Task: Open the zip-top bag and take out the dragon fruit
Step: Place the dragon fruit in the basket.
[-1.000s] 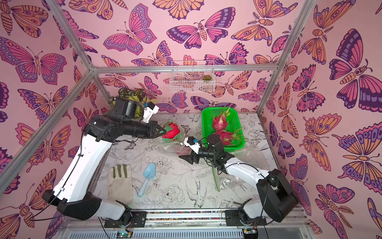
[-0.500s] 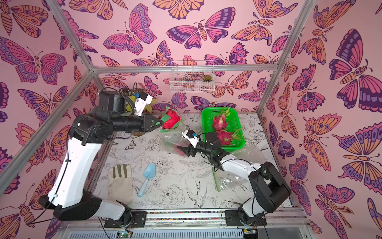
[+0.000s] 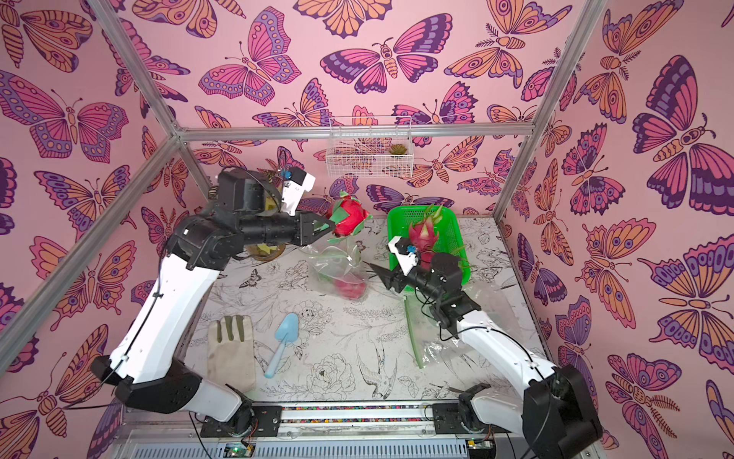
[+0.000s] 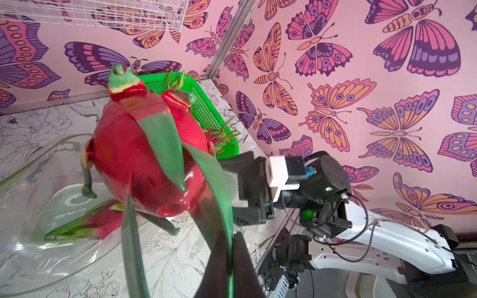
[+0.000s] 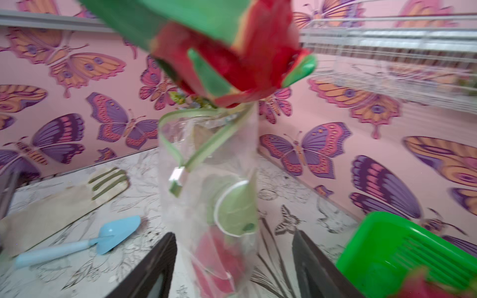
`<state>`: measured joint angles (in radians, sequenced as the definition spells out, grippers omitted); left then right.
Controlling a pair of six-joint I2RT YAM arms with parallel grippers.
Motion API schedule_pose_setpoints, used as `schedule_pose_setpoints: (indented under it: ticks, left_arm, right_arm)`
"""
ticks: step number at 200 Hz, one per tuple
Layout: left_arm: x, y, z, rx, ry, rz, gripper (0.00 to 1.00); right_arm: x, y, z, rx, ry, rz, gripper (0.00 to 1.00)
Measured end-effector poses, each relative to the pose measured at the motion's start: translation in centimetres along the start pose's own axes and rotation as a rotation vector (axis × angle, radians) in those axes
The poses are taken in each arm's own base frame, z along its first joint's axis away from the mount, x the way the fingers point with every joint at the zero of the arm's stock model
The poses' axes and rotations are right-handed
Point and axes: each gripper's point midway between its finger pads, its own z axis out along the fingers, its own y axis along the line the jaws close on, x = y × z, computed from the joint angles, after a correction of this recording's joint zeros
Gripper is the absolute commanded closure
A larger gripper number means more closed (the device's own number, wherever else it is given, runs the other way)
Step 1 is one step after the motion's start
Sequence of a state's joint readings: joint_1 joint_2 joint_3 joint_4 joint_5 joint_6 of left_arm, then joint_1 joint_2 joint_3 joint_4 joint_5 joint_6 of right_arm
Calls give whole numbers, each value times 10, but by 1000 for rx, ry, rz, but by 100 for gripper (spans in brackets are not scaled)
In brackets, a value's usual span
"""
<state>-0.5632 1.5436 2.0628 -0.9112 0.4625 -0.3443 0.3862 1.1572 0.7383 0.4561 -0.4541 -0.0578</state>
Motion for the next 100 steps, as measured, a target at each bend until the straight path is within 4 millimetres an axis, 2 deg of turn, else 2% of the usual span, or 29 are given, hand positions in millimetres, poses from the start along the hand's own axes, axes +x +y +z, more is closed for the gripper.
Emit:
schedule_pose_setpoints:
  ticks: [25,56,75,100]
  left_arm:
    - [-2,-5,32,28,10,34,100]
    - [-2,-5,76,41,14,68,100]
    - [-3,-1,105,40,14,84,100]
    - [-3,11,147,11,9,100,100]
  right_arm:
    - [-4,-51,-29,174,4,121,29]
    - [1,-101,-64,389,6,290,29]
    - [0,-122,-81,496,-11,367,29]
    - [-2,-136,-98,595,-21,436,29]
